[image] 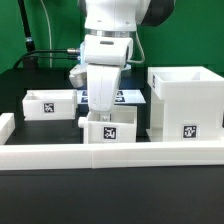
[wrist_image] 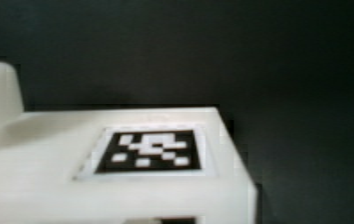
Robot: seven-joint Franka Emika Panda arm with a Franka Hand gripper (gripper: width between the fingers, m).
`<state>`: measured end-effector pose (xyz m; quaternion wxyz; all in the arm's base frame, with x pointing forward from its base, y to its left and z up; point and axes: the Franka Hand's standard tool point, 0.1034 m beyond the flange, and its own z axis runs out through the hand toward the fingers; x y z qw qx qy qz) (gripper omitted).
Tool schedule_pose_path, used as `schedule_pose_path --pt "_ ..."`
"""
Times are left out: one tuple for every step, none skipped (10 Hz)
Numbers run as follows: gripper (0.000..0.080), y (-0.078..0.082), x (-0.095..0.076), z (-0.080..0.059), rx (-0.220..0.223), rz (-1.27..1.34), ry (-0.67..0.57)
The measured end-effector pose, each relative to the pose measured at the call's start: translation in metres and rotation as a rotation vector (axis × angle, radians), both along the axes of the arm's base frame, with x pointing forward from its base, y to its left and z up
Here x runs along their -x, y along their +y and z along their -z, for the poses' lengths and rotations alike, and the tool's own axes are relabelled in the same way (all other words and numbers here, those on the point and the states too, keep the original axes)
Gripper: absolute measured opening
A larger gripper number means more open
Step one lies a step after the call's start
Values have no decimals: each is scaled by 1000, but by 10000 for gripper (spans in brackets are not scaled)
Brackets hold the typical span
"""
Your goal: Assemble drawer
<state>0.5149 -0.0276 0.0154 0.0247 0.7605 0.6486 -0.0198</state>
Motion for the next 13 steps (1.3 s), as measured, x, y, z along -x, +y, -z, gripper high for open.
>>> schedule_pose_path --pt "44 0 0 0 0 1 0" --pt "44 0 0 0 0 1 0" --pt "44 1 -1 -1 0 8 3" --pt "44 7 -5 -3 -1 22 9" --pt "44 15 -11 -6 -2 41 5" --pt "44 19 -14 -8 -4 37 9" --pt "44 18 -14 -7 -3 39 9" --pt "44 17 -14 -7 -3 40 10" --pt "44 17 -13 -7 -3 41 11" --pt "44 16 -9 -4 -3 11 21" --pt "44 19 -9 -4 -2 -17 23" --pt "44 23 -10 -4 9 -56 20" --pt "44 22 -9 -4 9 -53 21"
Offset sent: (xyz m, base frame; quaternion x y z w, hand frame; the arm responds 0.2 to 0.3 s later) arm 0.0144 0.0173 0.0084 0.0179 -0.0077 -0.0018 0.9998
